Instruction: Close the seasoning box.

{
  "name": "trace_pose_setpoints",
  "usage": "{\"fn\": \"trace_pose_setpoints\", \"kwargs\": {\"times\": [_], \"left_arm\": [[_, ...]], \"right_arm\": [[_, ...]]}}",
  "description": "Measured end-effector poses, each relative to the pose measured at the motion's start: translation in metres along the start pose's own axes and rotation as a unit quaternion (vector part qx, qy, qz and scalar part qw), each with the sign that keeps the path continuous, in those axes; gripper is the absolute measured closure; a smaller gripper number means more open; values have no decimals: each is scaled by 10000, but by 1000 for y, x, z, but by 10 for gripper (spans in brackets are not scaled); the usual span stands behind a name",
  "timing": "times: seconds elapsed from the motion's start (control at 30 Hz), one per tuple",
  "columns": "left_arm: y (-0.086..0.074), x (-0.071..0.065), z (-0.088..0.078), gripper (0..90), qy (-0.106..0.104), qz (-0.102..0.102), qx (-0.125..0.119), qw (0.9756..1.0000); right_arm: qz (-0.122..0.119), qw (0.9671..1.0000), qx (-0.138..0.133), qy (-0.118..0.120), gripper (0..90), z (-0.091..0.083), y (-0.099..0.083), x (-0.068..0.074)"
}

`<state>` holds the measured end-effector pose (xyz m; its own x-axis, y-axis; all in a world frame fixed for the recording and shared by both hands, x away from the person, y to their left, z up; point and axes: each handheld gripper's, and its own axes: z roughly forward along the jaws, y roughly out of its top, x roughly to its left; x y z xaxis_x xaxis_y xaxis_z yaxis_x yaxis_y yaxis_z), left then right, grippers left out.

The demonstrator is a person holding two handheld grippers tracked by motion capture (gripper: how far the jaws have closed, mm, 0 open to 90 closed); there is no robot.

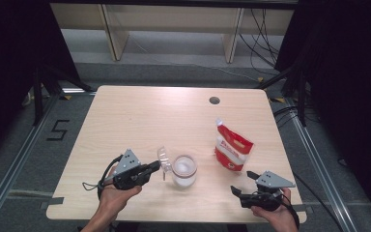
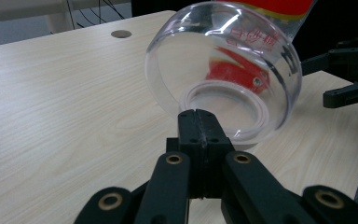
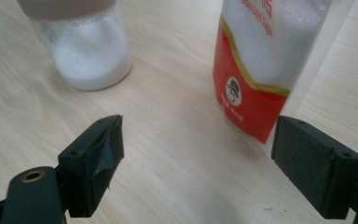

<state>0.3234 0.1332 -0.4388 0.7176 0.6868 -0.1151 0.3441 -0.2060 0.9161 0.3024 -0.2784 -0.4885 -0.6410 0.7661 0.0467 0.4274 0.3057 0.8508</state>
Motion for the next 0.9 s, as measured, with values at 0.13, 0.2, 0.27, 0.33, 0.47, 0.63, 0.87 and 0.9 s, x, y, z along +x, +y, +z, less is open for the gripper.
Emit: {"fn": "trace_pose_setpoints", "kwargs": {"times": [0.13, 0.2, 0.27, 0.33, 0.47, 0.63, 0.87, 0.9], "left_arm": [[1, 0, 1, 892, 13, -3, -17, 10000], [1, -2, 1, 892, 32, -49, 15, 10000], [2, -1, 1, 892, 4, 22, 10, 10000], [3, -2, 2, 892, -7, 32, -4, 10000], [5, -3, 4, 892, -23, 72, -4, 10000], [5, -5, 6, 892, -73, 92, -38, 9999], [7, -6, 9, 891, -115, 109, -38, 9999], [7, -7, 9, 891, -101, 79, -3, 9999]], "right_arm": [[-20, 10000, 34, -42, 179, -1, 0, 0], [5, 10000, 34, -31, 179, -1, 0, 1], [-11, 10000, 13, -36, 180, -1, 0, 1], [5, 10000, 32, -21, 182, -1, 0, 1], [-51, 10000, 15, -7, 183, 0, 0, 1], [68, 10000, 34, 20, 187, 0, 0, 3], [-82, 10000, 1, 39, 188, 1, 0, 1], [-53, 10000, -12, 53, 189, 1, 0, 1]]}}
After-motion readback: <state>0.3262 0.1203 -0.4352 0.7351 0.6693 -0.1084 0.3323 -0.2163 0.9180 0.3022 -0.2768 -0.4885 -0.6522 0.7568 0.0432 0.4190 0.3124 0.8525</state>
